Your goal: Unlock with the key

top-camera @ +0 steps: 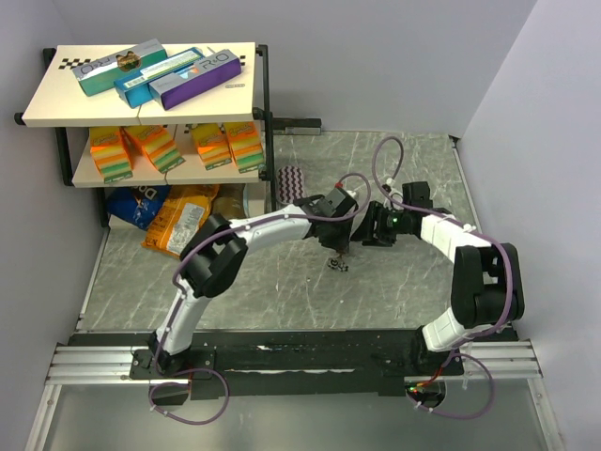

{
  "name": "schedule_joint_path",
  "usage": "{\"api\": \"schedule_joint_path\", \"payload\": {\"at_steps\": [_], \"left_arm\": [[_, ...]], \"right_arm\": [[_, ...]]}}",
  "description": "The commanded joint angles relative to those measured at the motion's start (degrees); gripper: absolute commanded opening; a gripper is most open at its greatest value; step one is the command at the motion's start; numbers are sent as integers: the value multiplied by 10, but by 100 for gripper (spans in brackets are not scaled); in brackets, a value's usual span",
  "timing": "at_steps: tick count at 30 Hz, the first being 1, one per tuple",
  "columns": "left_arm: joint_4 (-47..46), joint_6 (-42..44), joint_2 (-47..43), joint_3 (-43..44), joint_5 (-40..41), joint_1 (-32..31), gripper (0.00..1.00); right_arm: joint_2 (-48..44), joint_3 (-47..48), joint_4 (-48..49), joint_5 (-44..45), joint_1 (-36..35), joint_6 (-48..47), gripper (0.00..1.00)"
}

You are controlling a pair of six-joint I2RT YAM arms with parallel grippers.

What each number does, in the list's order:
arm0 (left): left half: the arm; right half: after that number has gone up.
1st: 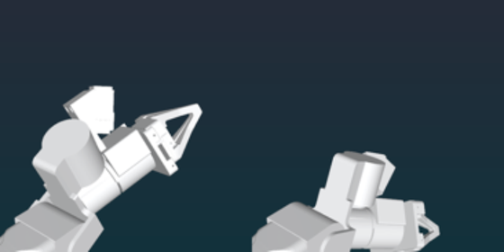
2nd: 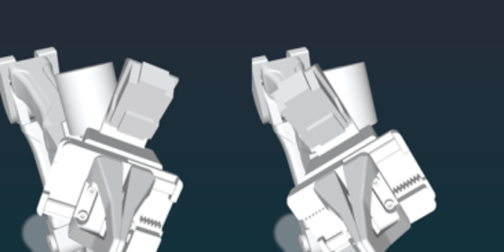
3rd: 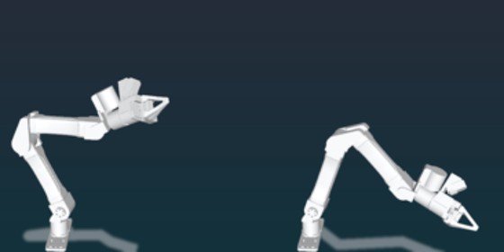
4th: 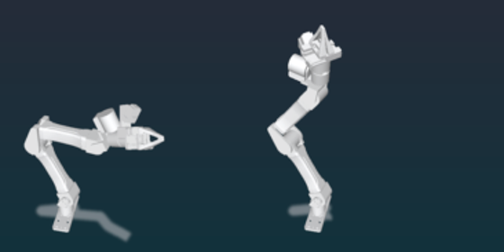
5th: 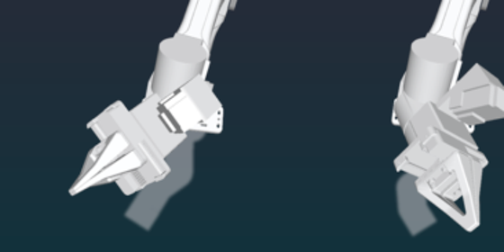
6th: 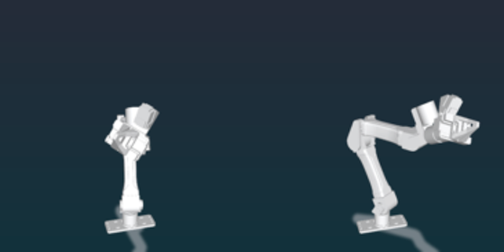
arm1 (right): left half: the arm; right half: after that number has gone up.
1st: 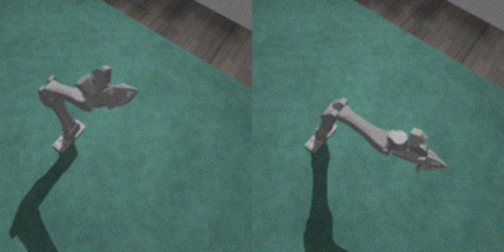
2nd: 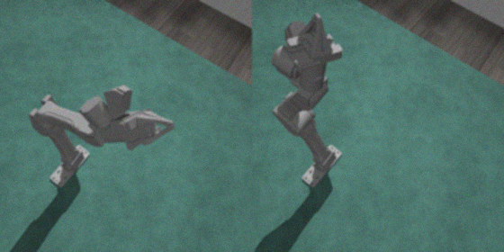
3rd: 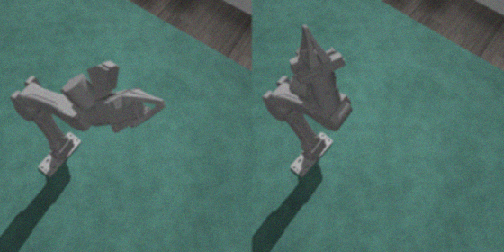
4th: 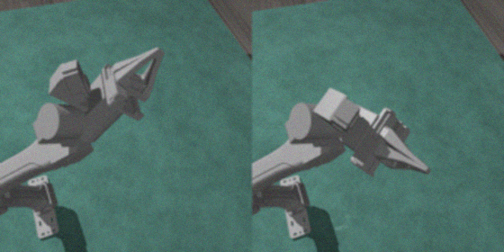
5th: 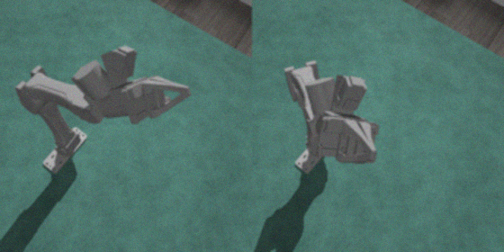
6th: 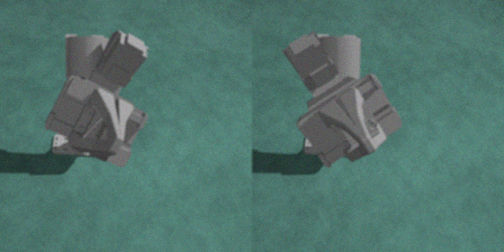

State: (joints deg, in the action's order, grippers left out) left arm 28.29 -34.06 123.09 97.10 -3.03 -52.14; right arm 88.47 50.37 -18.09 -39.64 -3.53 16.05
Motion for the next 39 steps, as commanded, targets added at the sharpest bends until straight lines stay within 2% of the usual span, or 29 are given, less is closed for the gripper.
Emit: {"api": "schedule_joint_path", "payload": {"at_steps": [1,8,14,18,23,34,39], "left_arm": [[-4,7,30,50,21,-1,1],[26,7,83,106,26,6,1],[-65,5,42,49,-52,12,1],[-131,-9,18,17,-168,24,1],[-157,-5,-20,-9,-247,25,1],[-142,30,-61,-36,-269,27,1],[-153,26,-72,-46,-263,27,1]], "right_arm": [[-14,-3,3,67,16,12,59],[-51,-14,-13,112,33,20,60],[-73,-21,-8,114,51,29,61],[-80,-30,12,93,57,27,61],[-90,-63,101,22,67,34,61],[-49,-46,168,-20,68,57,61],[-17,-57,226,-97,69,81,59]]}}
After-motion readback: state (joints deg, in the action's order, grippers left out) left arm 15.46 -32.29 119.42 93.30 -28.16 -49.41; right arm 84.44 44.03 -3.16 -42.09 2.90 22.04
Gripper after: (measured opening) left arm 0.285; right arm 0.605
